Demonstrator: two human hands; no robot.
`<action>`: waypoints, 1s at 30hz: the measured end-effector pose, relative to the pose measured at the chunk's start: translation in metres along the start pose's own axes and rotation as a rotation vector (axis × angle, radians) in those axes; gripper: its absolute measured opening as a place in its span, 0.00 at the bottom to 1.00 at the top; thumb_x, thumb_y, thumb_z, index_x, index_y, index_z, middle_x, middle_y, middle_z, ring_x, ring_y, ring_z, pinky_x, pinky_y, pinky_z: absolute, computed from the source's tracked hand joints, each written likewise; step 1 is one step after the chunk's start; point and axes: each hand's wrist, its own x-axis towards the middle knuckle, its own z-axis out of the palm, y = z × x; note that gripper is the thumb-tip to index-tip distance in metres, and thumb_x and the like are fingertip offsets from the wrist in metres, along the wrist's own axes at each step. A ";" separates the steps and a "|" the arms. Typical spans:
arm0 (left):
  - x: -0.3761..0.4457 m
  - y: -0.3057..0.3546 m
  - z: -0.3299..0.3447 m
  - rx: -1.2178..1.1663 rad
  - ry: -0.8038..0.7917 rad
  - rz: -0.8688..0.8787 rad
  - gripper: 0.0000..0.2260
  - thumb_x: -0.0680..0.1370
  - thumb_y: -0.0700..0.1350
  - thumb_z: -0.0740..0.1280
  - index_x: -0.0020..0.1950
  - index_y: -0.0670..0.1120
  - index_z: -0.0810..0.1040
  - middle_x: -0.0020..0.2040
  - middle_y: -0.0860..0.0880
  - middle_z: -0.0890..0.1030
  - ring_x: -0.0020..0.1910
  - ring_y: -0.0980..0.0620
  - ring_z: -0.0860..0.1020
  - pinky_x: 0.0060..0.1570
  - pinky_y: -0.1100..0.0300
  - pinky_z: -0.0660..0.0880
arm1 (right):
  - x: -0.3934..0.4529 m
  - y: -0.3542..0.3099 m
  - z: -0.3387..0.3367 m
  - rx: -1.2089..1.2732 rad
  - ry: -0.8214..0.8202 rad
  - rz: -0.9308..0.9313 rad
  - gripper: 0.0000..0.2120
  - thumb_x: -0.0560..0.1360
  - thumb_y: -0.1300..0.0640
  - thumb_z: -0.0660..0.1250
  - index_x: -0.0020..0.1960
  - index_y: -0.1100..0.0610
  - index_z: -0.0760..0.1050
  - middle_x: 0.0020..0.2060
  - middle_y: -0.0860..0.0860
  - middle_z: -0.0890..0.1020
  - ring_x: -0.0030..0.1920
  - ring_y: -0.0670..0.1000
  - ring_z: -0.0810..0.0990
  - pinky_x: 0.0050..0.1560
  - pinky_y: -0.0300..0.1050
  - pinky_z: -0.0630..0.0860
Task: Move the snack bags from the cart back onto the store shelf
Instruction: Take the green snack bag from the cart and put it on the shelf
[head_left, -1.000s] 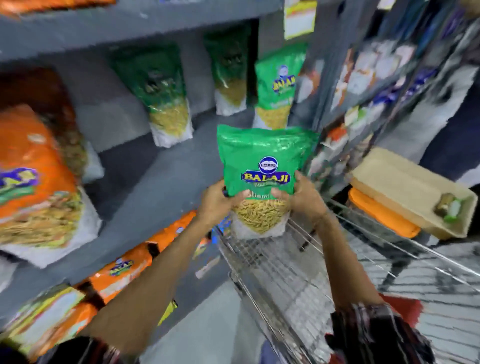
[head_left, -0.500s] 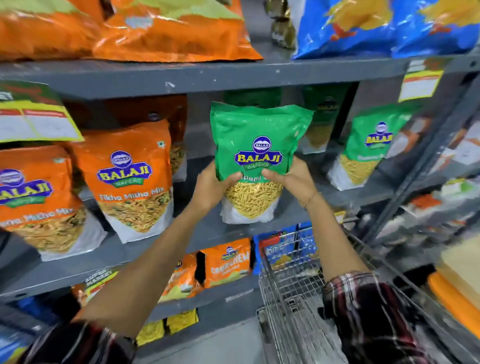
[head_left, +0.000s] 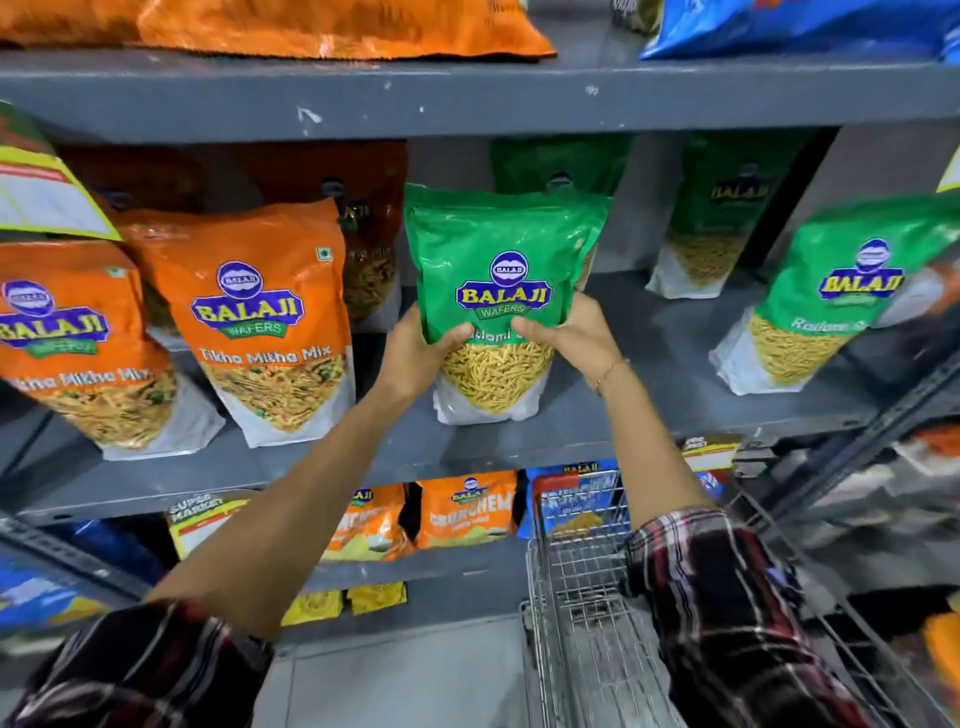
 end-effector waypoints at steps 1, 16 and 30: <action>0.000 -0.001 0.001 0.003 0.005 -0.004 0.22 0.73 0.48 0.70 0.64 0.43 0.71 0.61 0.44 0.80 0.58 0.49 0.79 0.58 0.51 0.77 | 0.001 0.002 0.000 0.009 -0.006 0.000 0.23 0.64 0.58 0.77 0.58 0.57 0.76 0.53 0.52 0.83 0.55 0.50 0.82 0.60 0.54 0.77; -0.020 -0.056 -0.007 0.106 -0.358 -0.262 0.40 0.59 0.47 0.81 0.67 0.51 0.66 0.60 0.58 0.75 0.59 0.62 0.75 0.60 0.64 0.70 | -0.025 0.077 -0.004 0.069 -0.374 0.230 0.38 0.64 0.71 0.75 0.68 0.54 0.63 0.66 0.54 0.73 0.66 0.51 0.73 0.66 0.49 0.72; -0.004 -0.051 0.058 0.120 -0.281 -0.282 0.42 0.56 0.46 0.80 0.67 0.47 0.66 0.66 0.45 0.76 0.65 0.47 0.73 0.67 0.43 0.69 | -0.025 0.093 -0.055 -0.028 -0.156 0.174 0.30 0.62 0.70 0.76 0.60 0.59 0.72 0.56 0.53 0.80 0.56 0.52 0.80 0.48 0.33 0.79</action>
